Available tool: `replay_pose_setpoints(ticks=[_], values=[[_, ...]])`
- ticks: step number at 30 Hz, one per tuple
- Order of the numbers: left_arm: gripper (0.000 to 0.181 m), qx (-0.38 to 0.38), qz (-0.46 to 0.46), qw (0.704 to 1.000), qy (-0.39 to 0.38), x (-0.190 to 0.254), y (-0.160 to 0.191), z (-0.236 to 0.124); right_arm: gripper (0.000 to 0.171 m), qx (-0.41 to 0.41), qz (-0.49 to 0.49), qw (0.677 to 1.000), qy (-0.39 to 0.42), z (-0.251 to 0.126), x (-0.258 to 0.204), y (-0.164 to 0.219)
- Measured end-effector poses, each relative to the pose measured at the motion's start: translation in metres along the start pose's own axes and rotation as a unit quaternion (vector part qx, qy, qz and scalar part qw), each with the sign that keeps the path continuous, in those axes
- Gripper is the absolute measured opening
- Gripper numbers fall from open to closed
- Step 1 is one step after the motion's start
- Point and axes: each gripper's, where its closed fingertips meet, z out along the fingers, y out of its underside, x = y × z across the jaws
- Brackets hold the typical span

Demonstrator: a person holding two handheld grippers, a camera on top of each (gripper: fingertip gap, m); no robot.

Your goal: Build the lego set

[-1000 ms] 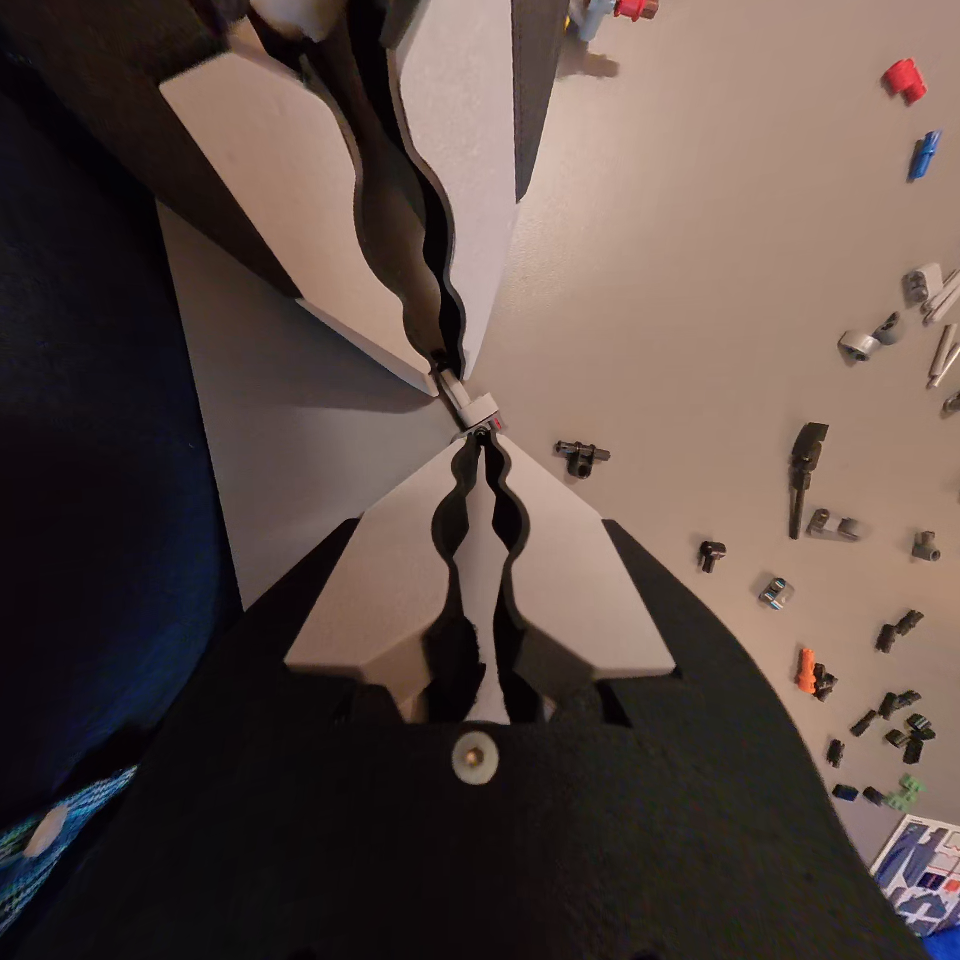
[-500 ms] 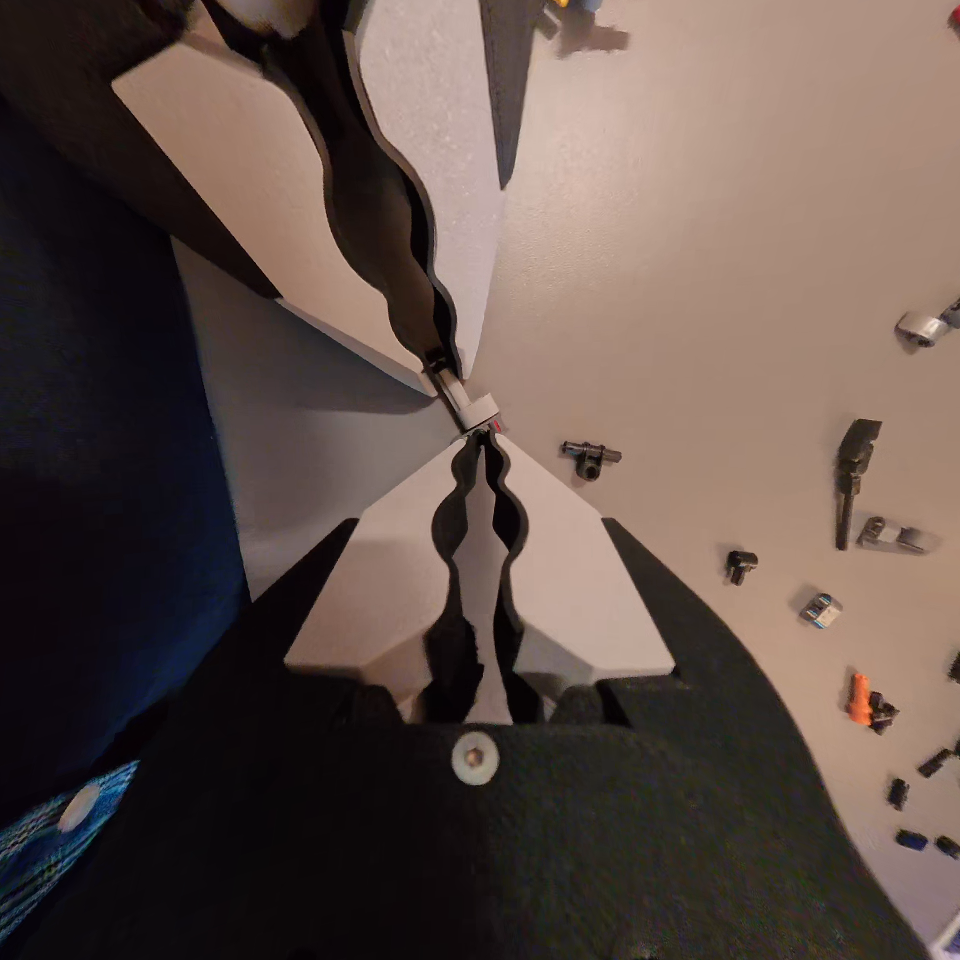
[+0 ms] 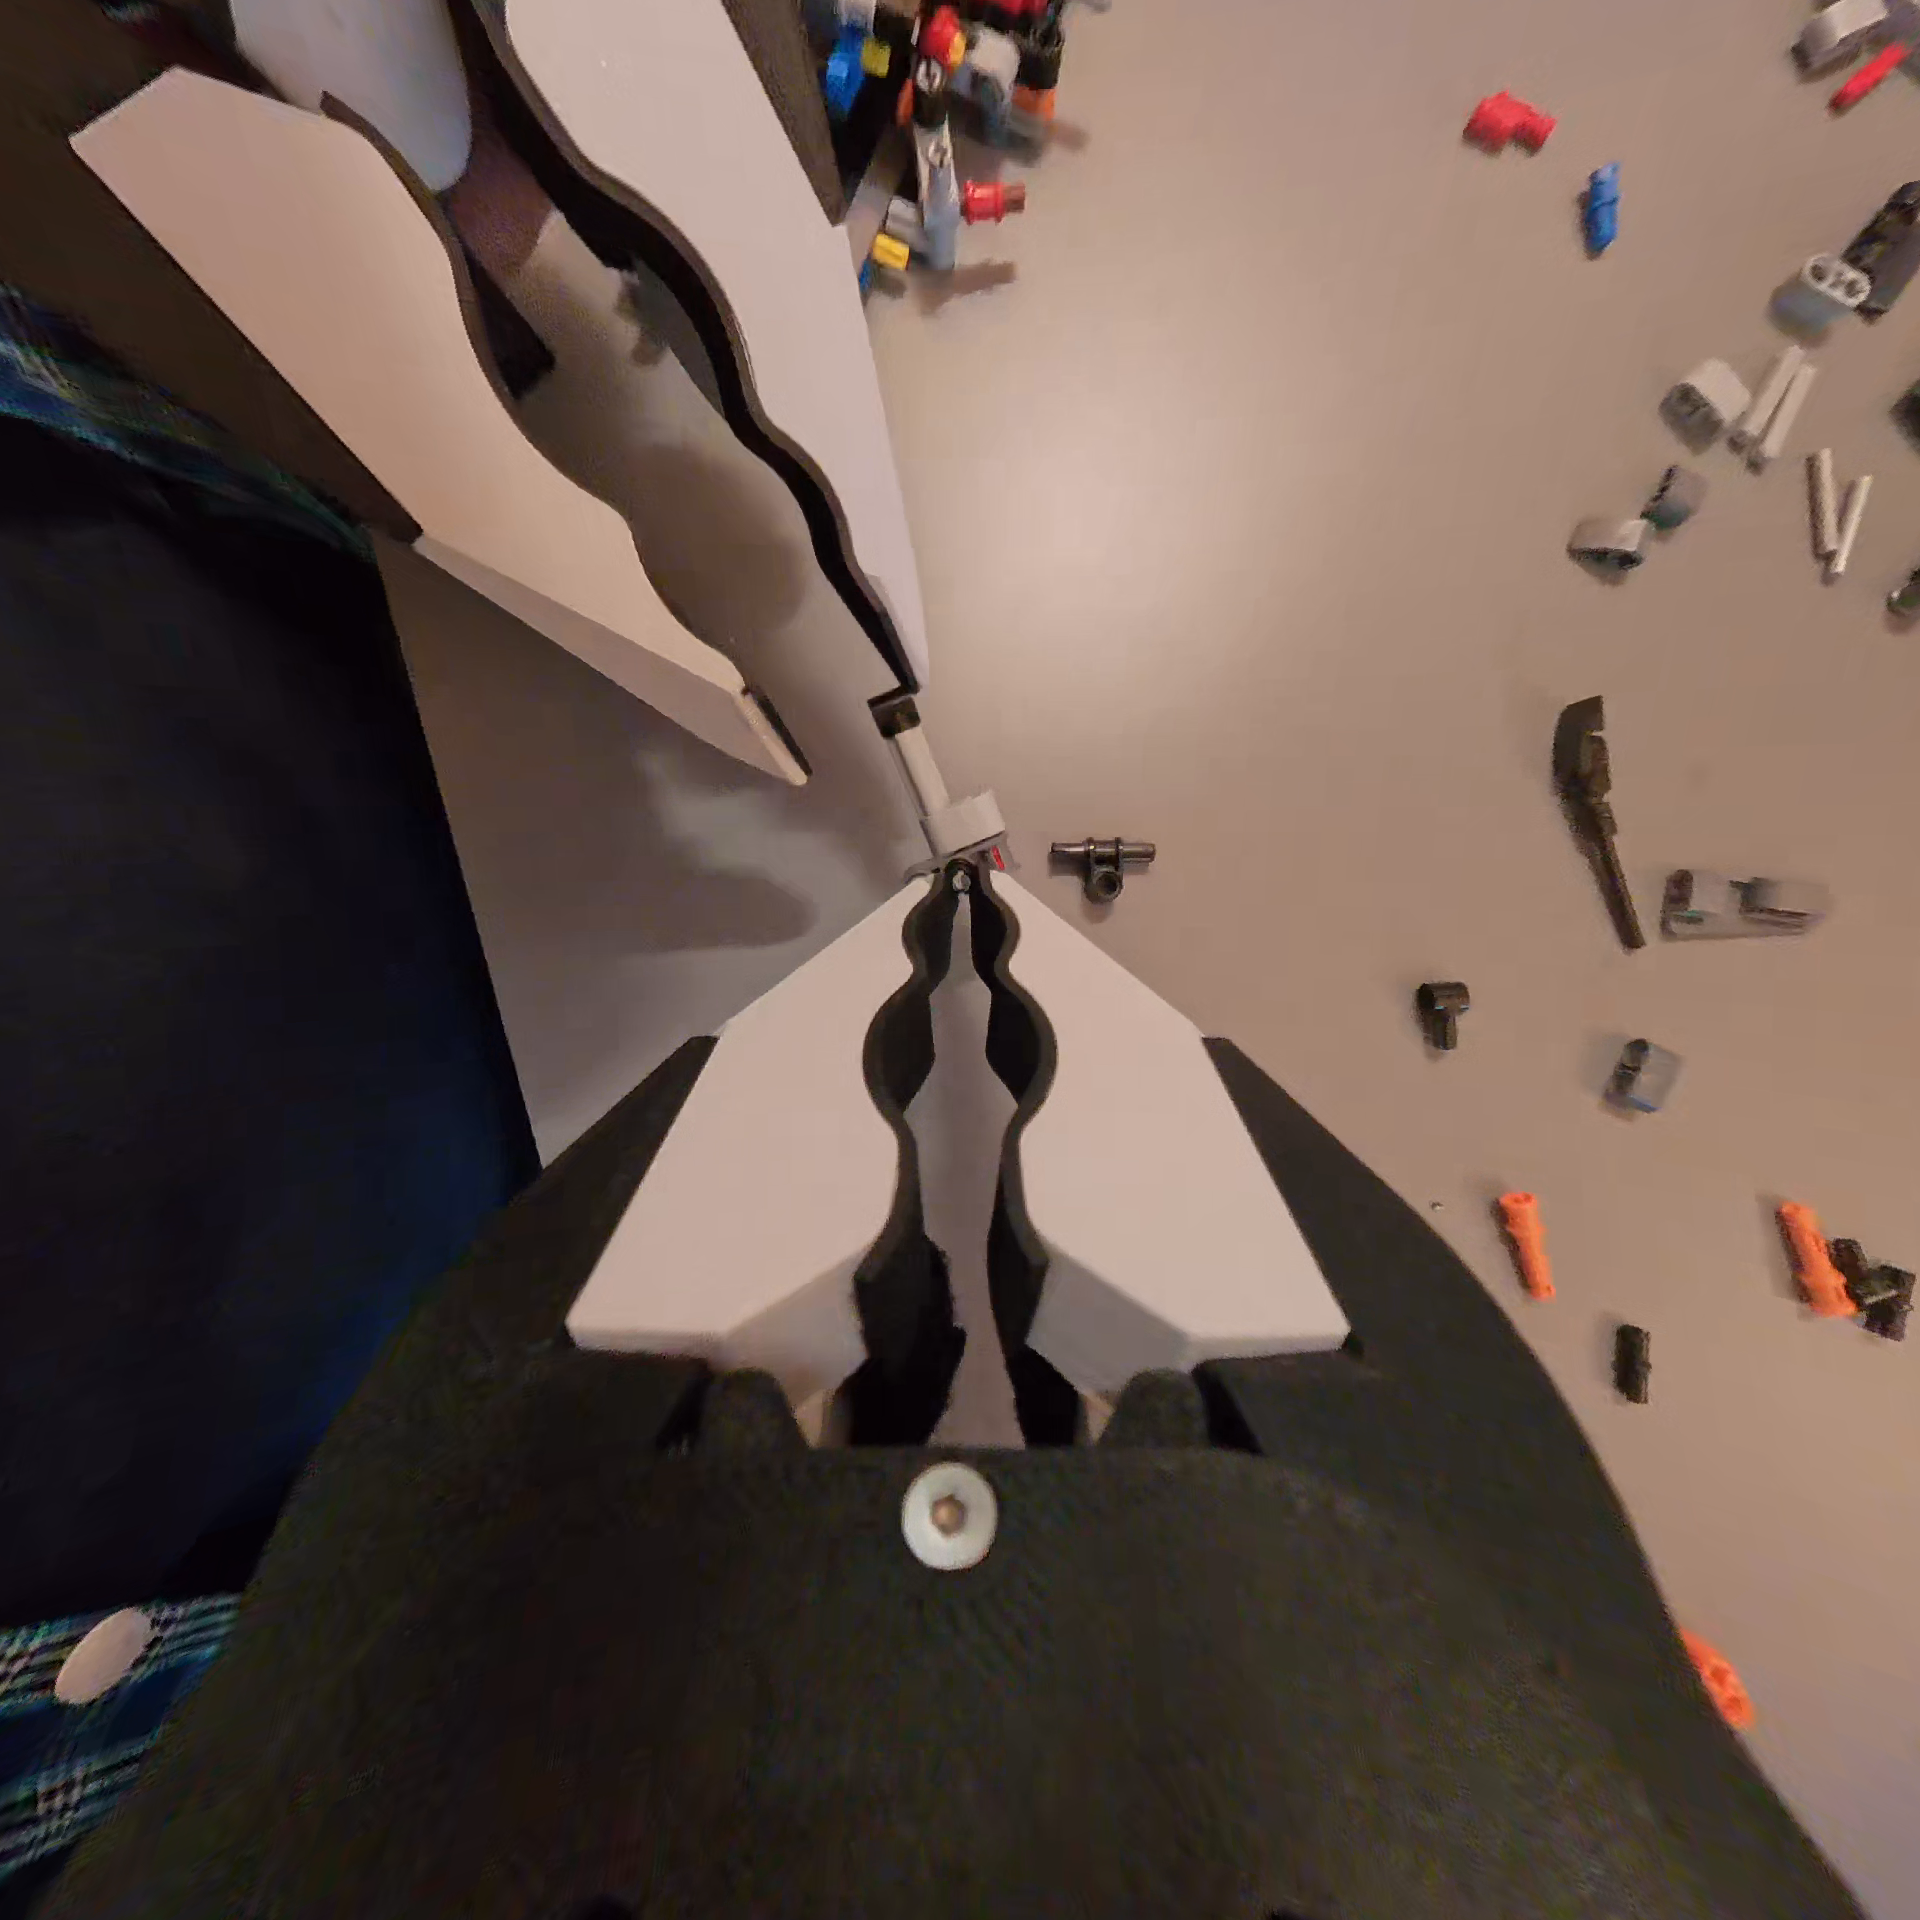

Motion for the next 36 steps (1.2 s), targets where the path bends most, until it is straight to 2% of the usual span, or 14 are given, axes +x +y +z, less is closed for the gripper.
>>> replay_pose_setpoints(ticks=[1,8,15,21,27,36], values=[[0.025,0.006,-0.005,1.000,-0.002,-0.002,-0.003,-0.002,0.002,0.008,0.003,1.000,0.003,-0.002,0.001,-0.002],[0.030,0.053,-0.053,0.997,-0.007,-0.020,-0.022,-0.021,0.002,0.080,0.025,0.996,0.034,-0.018,0.015,-0.026],[0.031,0.110,-0.137,0.984,0.027,-0.031,-0.042,-0.039,0.002,0.154,0.023,0.986,0.058,-0.027,0.021,-0.055],[0.035,0.142,-0.184,0.971,0.049,-0.030,-0.050,-0.048,0.003,0.173,-0.008,0.982,0.072,-0.020,0.013,-0.067],[0.030,0.150,-0.215,0.965,0.033,-0.029,-0.048,-0.054,0.003,0.208,-0.035,0.976,0.062,-0.020,0.003,-0.079],[0.009,0.173,-0.266,0.948,-0.006,-0.030,-0.038,-0.068,0.003,0.238,-0.081,0.967,0.047,-0.019,-0.015,-0.090]])
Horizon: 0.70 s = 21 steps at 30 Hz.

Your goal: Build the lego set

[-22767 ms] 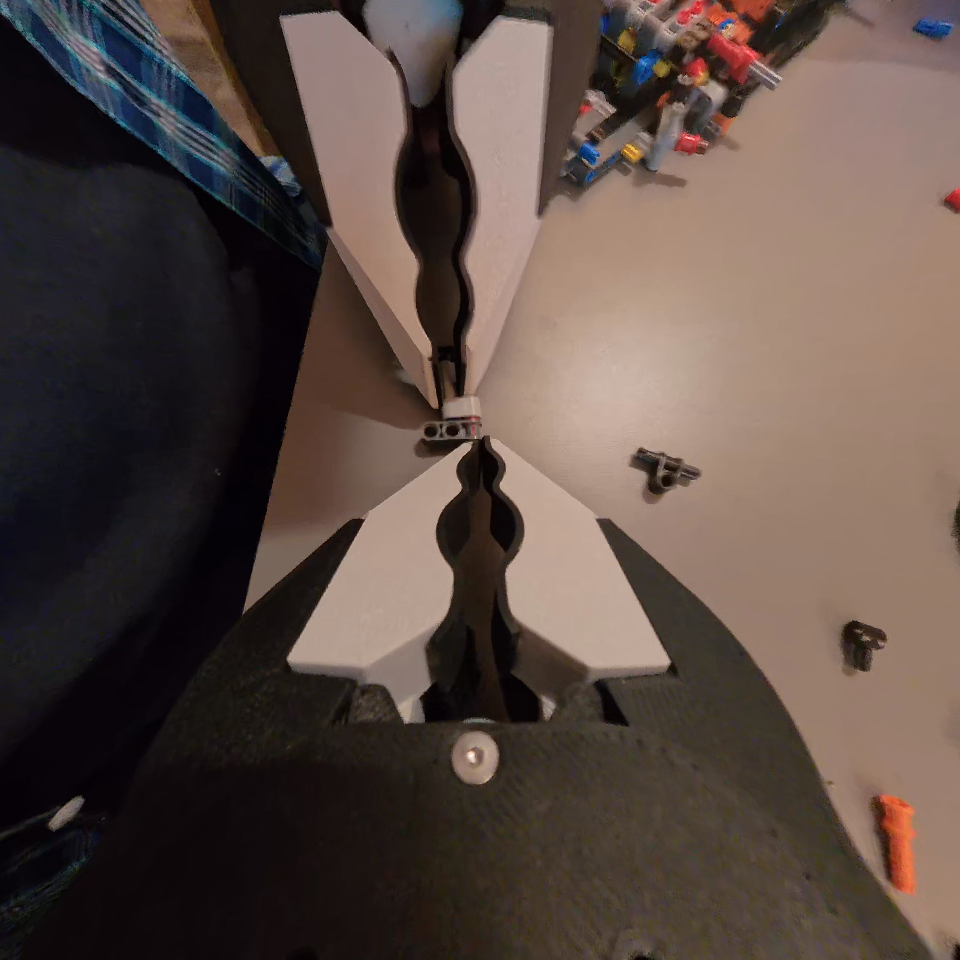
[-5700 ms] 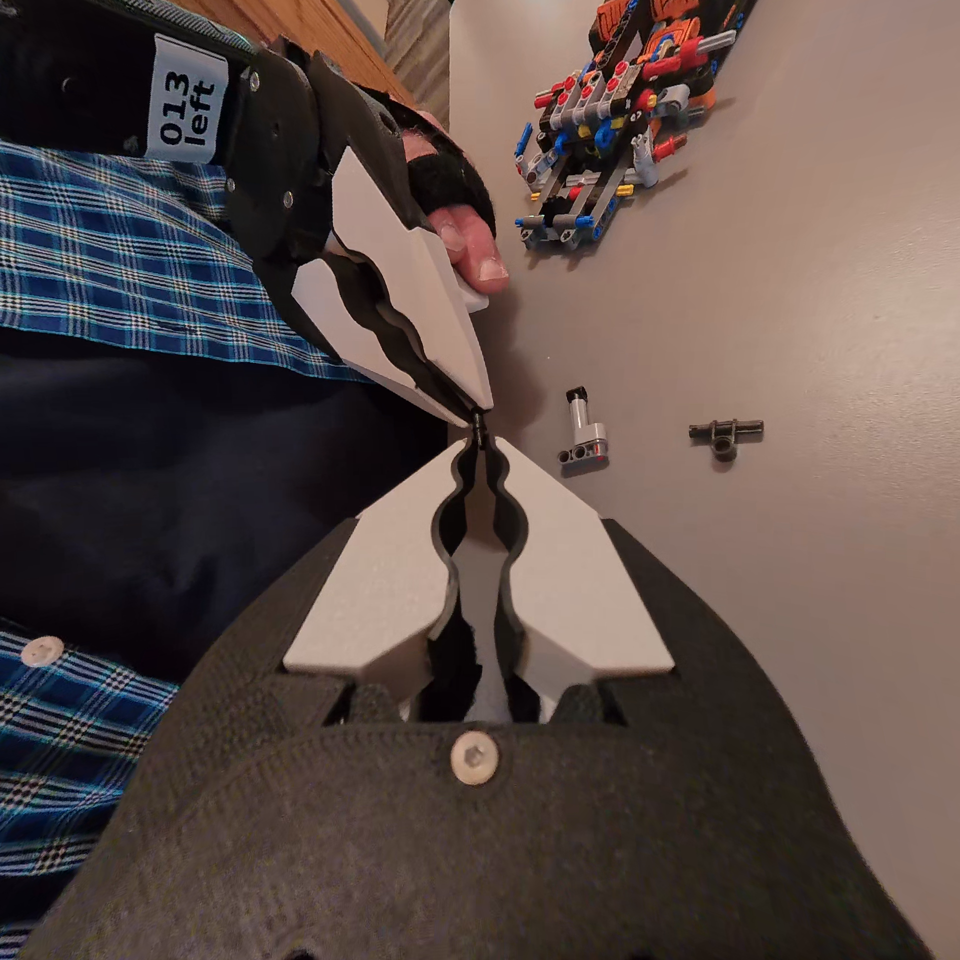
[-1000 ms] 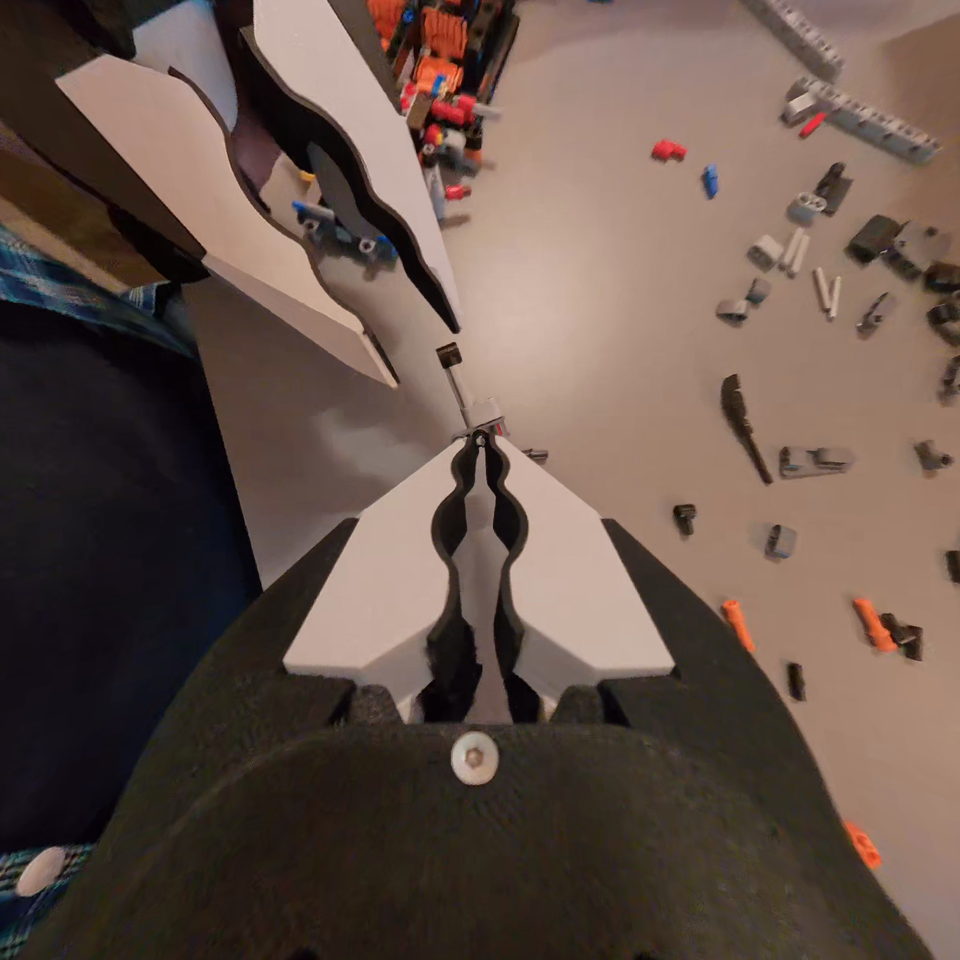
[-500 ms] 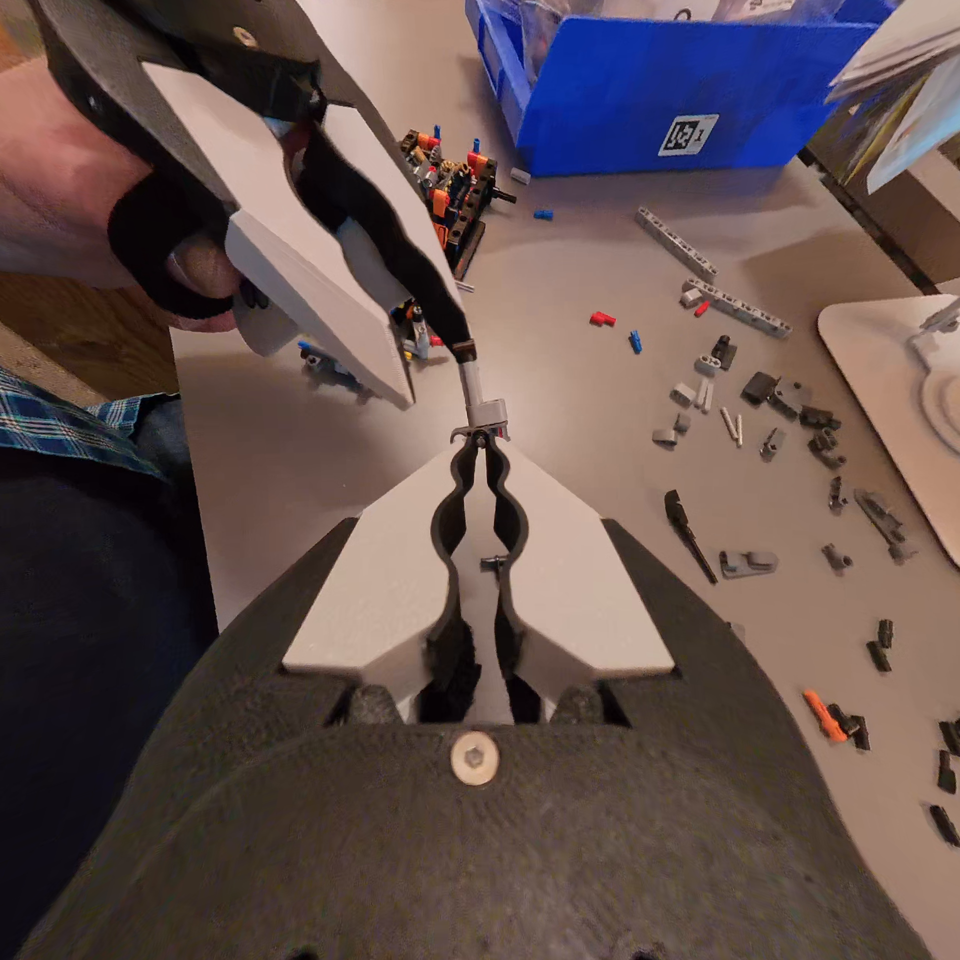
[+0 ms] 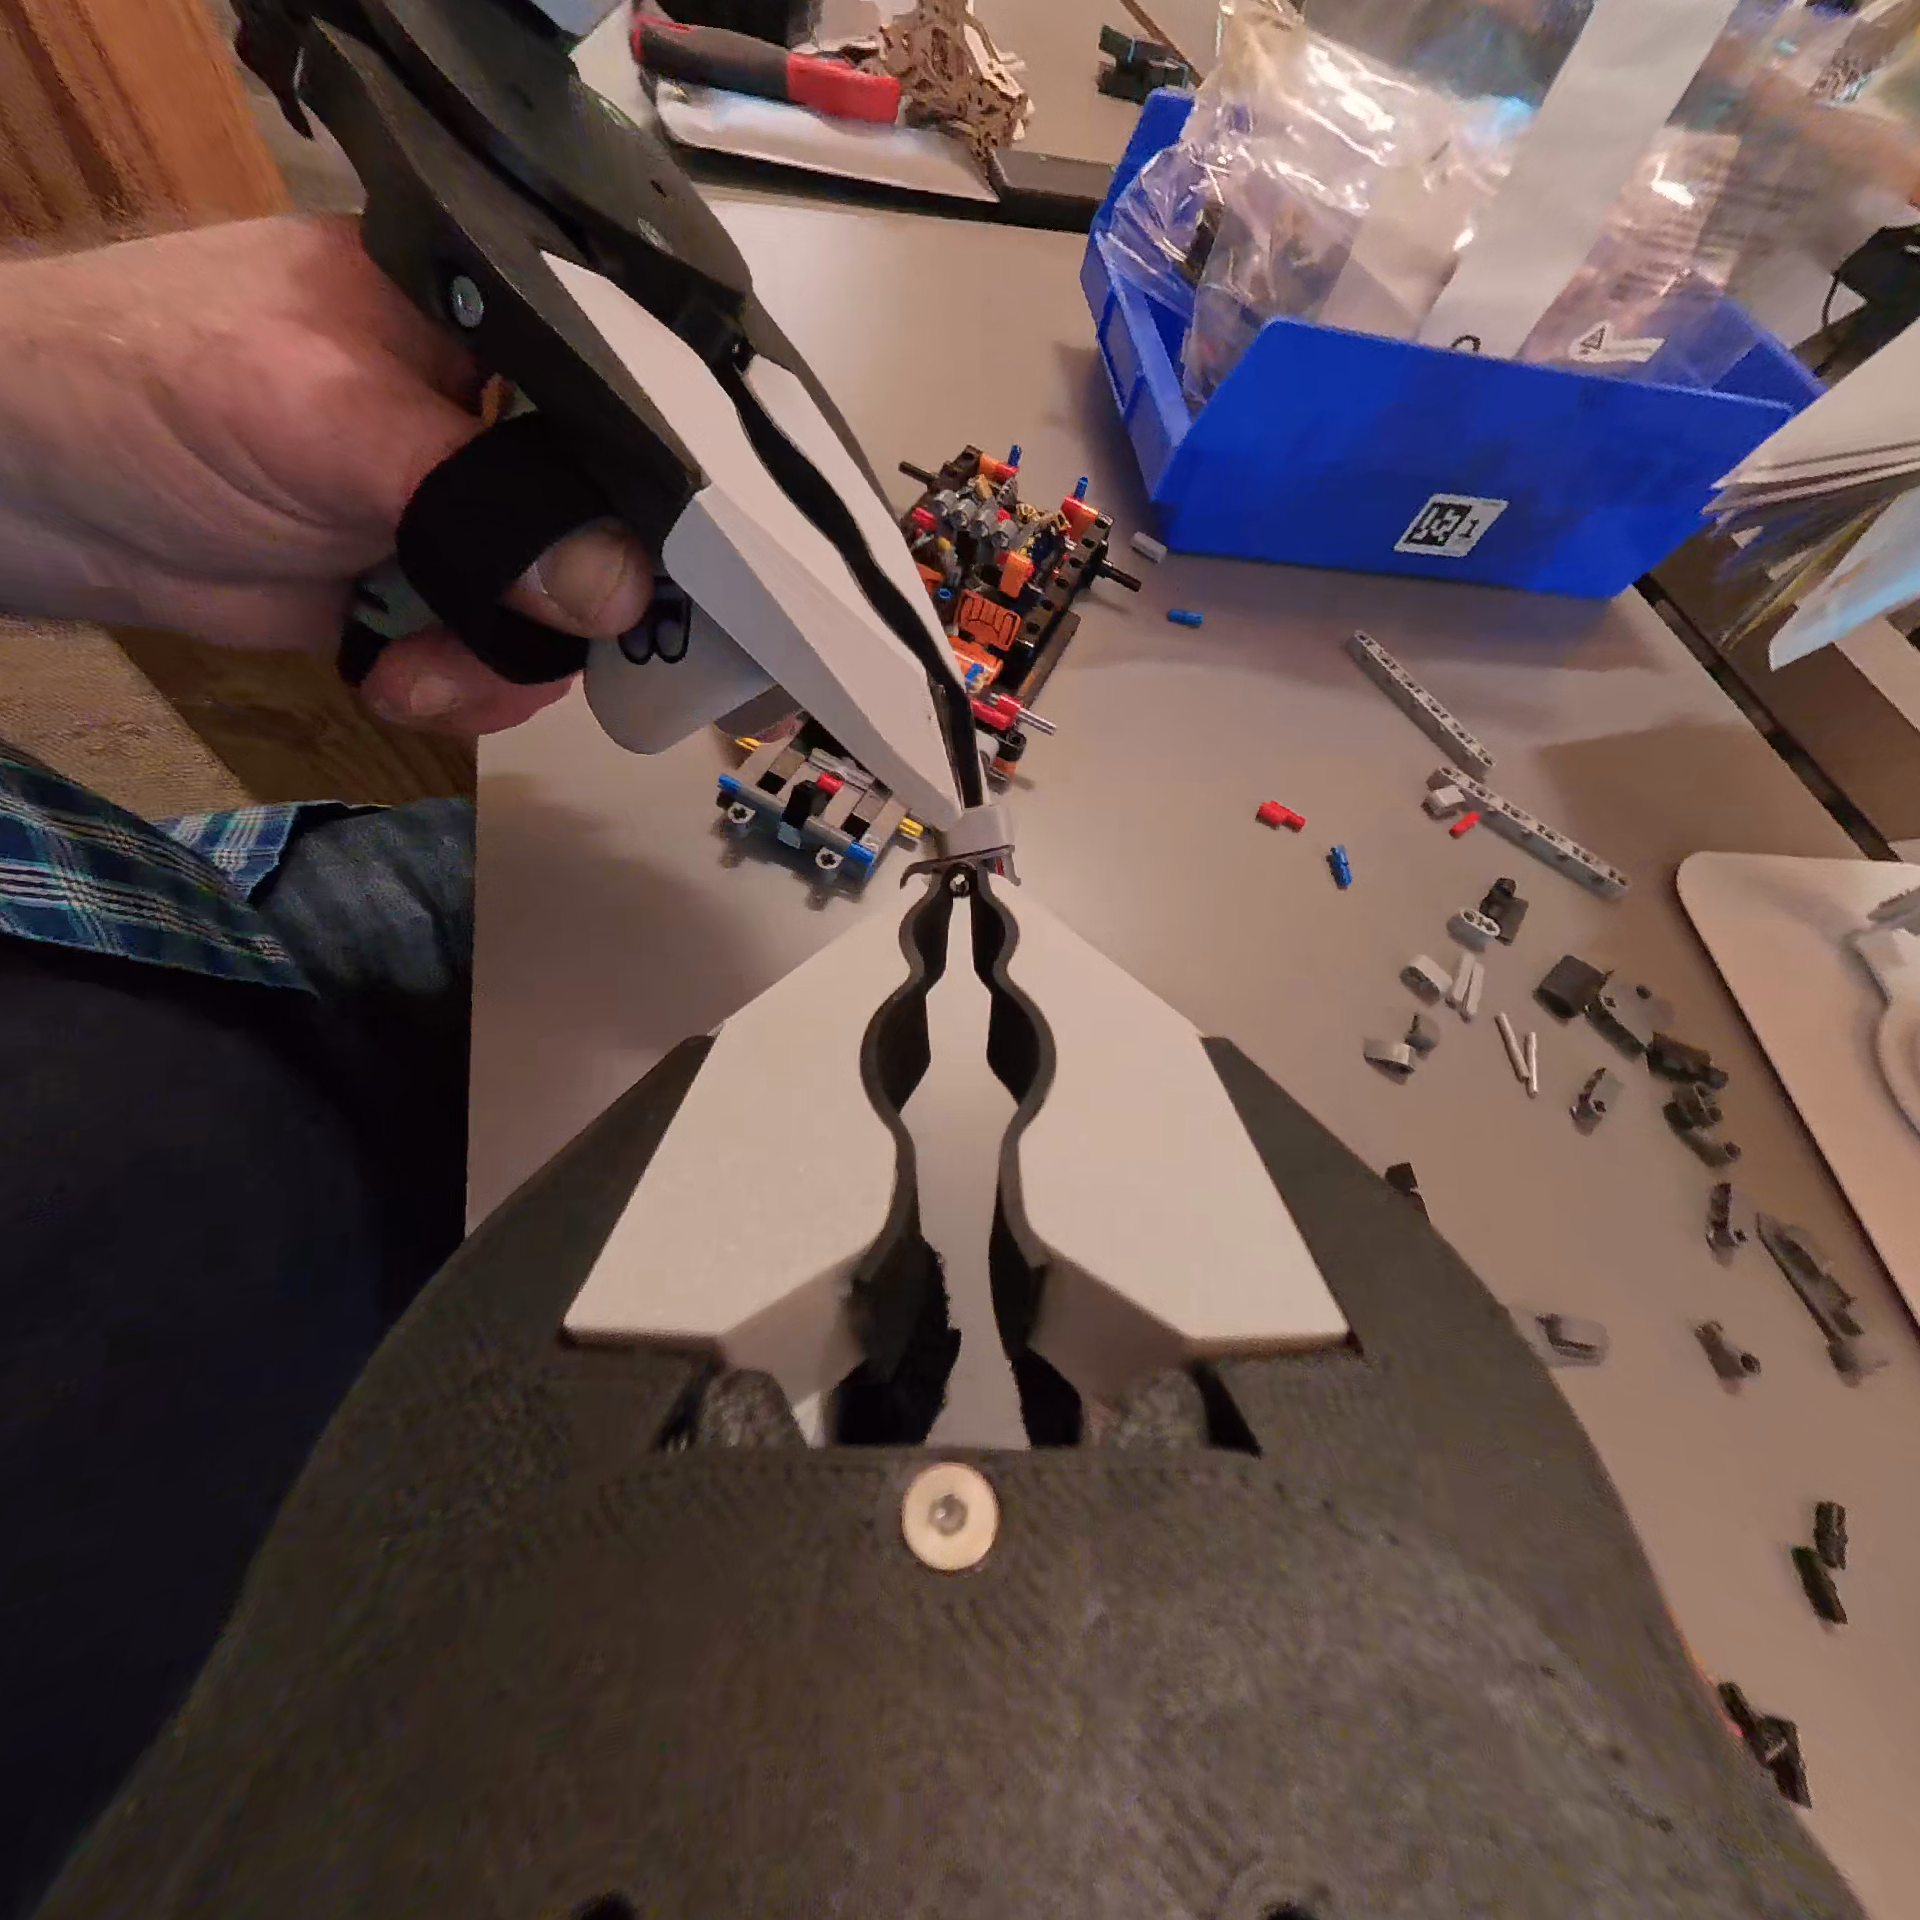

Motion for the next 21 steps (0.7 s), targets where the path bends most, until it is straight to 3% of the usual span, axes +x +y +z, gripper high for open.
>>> replay_pose_setpoints(ticks=[21], values=[[0.007,-0.016,0.017,1.000,-0.006,-0.003,-0.015,0.018,0.007,0.026,0.000,0.999,0.042,-0.009,0.027,0.007]])
